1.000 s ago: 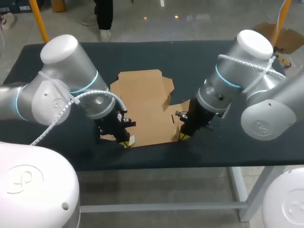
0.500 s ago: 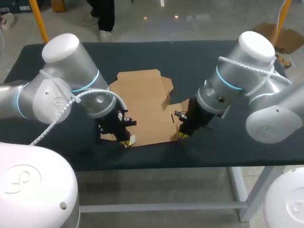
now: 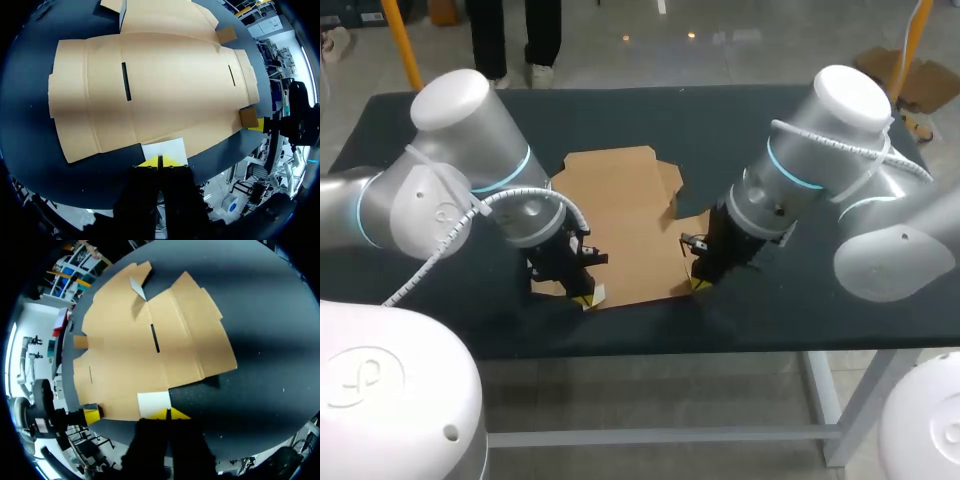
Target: Assemble the packaging by folding the flat box into shape, placing the metal phone stand inside, and closing the box properly
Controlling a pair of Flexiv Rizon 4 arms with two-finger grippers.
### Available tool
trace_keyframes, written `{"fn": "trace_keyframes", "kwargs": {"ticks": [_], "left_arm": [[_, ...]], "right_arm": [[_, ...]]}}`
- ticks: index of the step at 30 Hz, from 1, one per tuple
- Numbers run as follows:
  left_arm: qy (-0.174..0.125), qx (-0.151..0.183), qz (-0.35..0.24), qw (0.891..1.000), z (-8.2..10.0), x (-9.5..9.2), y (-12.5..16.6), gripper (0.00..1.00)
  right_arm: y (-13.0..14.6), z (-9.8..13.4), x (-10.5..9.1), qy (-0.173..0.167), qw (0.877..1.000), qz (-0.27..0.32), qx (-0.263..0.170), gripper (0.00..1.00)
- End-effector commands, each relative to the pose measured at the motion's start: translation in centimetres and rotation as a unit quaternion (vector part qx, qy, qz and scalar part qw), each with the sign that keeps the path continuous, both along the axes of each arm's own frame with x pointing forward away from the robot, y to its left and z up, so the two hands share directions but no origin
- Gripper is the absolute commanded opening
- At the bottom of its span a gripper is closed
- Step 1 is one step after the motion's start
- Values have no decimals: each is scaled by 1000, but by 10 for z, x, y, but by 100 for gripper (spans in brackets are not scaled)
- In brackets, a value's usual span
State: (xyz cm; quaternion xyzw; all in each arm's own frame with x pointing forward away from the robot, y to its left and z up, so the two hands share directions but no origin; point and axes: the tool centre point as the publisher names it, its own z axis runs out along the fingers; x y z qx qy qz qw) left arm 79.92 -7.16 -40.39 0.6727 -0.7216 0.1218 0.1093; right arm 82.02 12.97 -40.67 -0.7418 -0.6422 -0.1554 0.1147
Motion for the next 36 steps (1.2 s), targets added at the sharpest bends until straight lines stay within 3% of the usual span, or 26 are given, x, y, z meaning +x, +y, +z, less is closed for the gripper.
{"fn": "trace_keyframes", "kwargs": {"ticks": [1,24,36], "left_arm": [[1,5,1,1000,-1,2,-2,0],[-11,11,-5,1000,-2,0,-10,0],[-41,14,1,999,-3,-4,-12,0]], "right_arm": [[3,-4,-2,-6,1000,-3,-1,0],[20,-4,-3,-19,999,31,-16,0],[26,-10,-4,-11,999,46,-26,0]]}}
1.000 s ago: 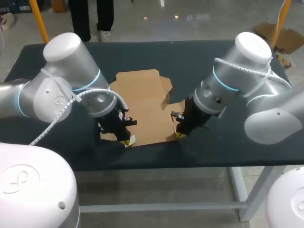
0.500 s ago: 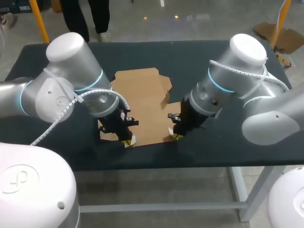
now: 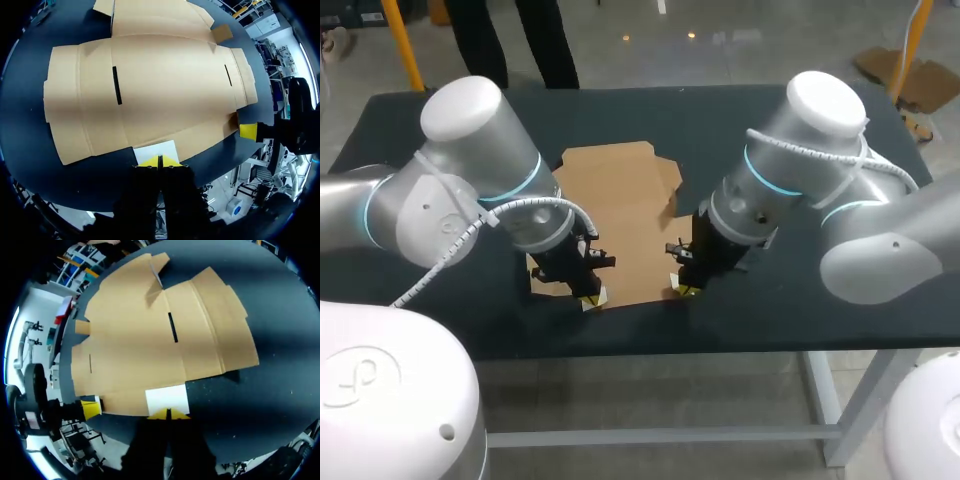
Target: Assemble the packaging by folding the flat box into shape, placing the metal phone stand inside, and closing the box properly
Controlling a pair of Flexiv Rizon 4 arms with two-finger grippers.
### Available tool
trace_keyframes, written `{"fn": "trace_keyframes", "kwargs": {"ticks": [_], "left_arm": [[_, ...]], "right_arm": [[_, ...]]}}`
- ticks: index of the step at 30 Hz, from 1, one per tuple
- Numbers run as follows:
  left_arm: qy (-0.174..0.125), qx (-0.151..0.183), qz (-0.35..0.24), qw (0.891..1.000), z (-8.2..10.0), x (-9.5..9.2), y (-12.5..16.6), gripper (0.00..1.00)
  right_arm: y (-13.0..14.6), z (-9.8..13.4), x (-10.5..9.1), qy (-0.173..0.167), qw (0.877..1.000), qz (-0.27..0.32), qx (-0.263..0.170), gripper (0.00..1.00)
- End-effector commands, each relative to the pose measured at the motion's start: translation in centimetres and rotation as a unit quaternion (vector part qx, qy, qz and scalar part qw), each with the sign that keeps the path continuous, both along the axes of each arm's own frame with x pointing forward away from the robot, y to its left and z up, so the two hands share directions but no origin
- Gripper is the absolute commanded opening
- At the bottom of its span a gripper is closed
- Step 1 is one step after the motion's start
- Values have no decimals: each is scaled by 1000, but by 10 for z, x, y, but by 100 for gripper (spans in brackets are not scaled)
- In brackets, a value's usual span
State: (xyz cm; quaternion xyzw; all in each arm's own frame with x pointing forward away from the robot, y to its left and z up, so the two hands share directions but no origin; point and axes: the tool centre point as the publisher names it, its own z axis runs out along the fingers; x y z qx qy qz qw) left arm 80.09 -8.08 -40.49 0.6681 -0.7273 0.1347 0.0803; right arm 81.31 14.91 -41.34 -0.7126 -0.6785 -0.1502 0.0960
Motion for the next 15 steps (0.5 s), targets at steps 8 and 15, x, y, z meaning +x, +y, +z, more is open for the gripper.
{"fn": "trace_keyframes", "kwargs": {"ticks": [8,15], "left_arm": [[-34,8,11,999,-6,-6,-5,0],[-45,23,27,998,-16,-4,-8,0]], "right_arm": [[8,-8,6,13,1000,8,-15,0],[10,-18,12,29,999,17,-21,0]]}}
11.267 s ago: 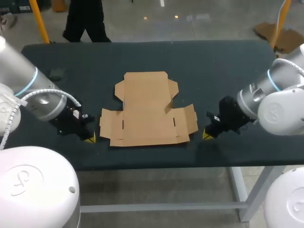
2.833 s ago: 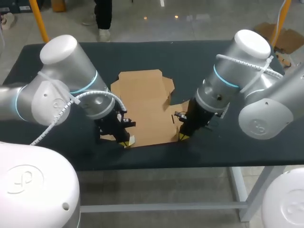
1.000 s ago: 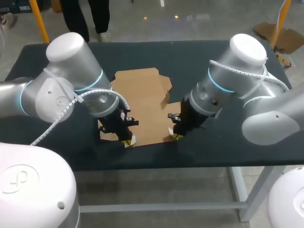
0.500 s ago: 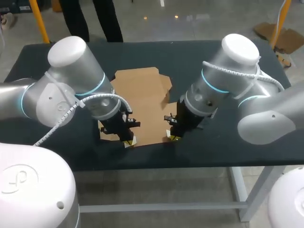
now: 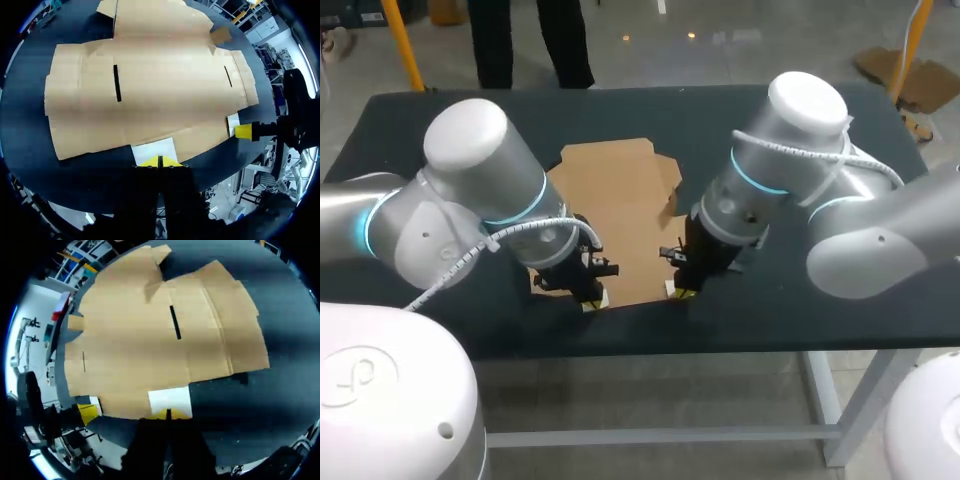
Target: Assemble the packaging by folding the flat box into shape, placing the metal phone stand inside, and closing the box properly
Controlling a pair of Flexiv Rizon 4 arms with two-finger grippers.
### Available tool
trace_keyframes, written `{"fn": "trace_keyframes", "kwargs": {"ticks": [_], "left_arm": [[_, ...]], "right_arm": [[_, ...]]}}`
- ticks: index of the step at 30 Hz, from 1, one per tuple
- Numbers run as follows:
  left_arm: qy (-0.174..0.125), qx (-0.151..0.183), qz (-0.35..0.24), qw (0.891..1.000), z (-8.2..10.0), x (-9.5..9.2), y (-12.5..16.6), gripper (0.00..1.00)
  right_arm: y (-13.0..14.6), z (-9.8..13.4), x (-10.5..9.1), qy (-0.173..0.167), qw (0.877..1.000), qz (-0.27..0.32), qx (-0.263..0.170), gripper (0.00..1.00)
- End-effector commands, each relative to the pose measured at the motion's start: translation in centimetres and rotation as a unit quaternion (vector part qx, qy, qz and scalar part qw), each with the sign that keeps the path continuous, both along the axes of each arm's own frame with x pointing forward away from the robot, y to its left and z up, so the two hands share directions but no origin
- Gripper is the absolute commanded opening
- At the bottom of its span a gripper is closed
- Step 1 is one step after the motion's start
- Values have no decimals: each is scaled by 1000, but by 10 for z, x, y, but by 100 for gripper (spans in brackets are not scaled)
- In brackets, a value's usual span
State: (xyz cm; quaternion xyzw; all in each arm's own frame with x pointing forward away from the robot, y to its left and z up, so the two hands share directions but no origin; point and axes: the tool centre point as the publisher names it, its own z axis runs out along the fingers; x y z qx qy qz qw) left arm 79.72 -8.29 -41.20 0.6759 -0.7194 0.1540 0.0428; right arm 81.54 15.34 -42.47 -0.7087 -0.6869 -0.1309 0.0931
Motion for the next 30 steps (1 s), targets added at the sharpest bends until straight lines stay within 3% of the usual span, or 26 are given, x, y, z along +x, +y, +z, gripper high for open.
{"fn": "trace_keyframes", "kwargs": {"ticks": [1,9,13,30], "left_arm": [[-10,17,15,1000,-11,-1,-6,0],[-15,29,33,999,-14,1,-3,0],[-16,30,38,999,-8,2,1,0],[-31,-37,55,997,53,22,45,0]], "right_arm": [[6,-8,11,22,1000,7,-6,0],[4,-18,19,50,999,16,-5,0],[1,-9,17,49,998,25,7,0],[-23,38,18,20,996,46,70,0]]}}
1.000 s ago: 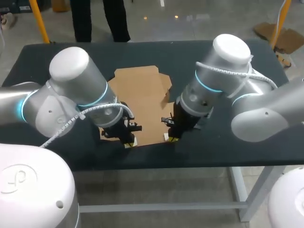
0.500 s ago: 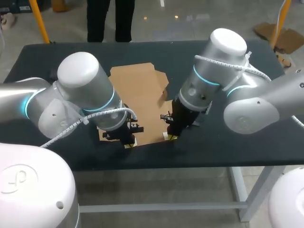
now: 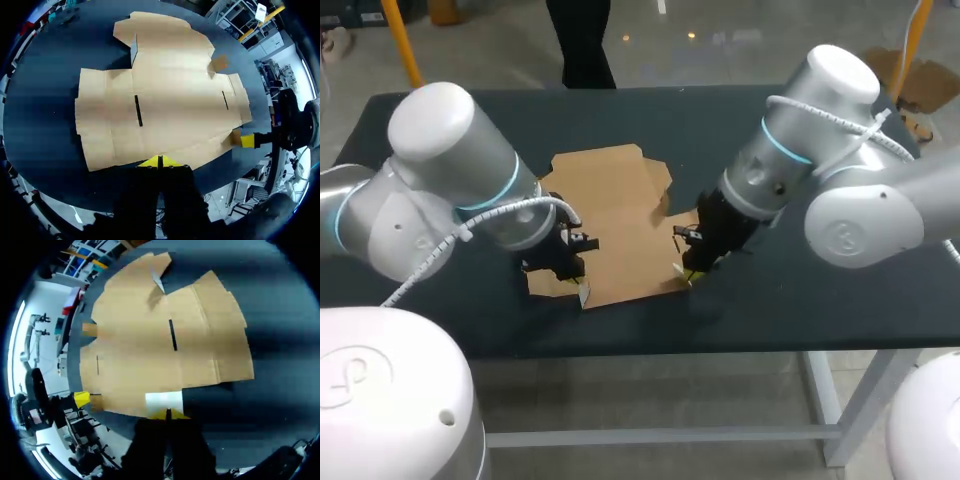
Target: Assemble the packaging by folding the flat box into shape, placing the metal phone stand inside, and closing the box properly
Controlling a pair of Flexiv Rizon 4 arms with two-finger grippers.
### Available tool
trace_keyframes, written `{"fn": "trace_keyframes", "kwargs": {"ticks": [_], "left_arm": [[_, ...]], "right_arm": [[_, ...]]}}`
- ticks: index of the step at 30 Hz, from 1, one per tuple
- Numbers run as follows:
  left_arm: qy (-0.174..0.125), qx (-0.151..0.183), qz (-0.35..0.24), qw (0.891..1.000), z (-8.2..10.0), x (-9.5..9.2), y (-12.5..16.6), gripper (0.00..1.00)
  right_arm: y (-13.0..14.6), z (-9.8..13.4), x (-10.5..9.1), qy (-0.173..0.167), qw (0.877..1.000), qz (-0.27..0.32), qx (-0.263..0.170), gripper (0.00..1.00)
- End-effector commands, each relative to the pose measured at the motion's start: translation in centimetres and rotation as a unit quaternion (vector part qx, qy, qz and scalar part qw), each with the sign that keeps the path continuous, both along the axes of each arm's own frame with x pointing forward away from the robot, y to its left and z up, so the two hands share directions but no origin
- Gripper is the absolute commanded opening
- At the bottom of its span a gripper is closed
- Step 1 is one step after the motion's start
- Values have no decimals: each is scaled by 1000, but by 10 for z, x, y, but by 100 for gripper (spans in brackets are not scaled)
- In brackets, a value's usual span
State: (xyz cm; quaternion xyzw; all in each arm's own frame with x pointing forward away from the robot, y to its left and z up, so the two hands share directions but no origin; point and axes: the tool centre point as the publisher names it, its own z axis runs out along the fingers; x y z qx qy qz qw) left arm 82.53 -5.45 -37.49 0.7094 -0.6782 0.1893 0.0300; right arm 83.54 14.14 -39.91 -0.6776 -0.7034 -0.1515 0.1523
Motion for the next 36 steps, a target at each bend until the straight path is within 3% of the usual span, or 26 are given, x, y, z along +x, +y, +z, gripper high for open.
{"fn": "trace_keyframes", "kwargs": {"ticks": [1,2,4,6,10,13,14,16,18,19,27,36], "left_arm": [[-10,-19,2,1000,19,-5,19,0],[-11,-24,2,1000,22,-4,21,0],[-11,-35,3,999,28,-1,27,16],[-10,-43,3,999,32,2,31,20],[-9,-55,4,998,39,7,40,46],[-9,-62,2,998,44,9,46,94],[-9,-64,2,998,45,10,49,100],[-8,-69,-4,998,48,11,54,100],[-8,-74,-7,997,52,13,59,100],[-10,-76,-7,997,54,14,61,100],[-3,-87,-12,996,75,27,81,100],[-3,-87,-12,996,75,27,81,100]], "right_arm": [[-13,15,-1,-2,1000,11,20,0],[-16,17,0,-3,1000,10,24,0],[-21,22,4,-5,999,9,35,0],[-25,25,8,-5,999,11,43,0],[-34,31,16,-1,998,14,60,0],[-42,36,23,2,998,14,68,31],[-45,37,26,2,997,14,73,39],[-51,40,30,1,997,13,77,55],[-55,43,34,-3,996,14,82,92],[-57,45,36,-3,996,13,84,100],[-71,61,59,0,995,10,95,100],[-71,61,59,0,995,10,95,100]]}}
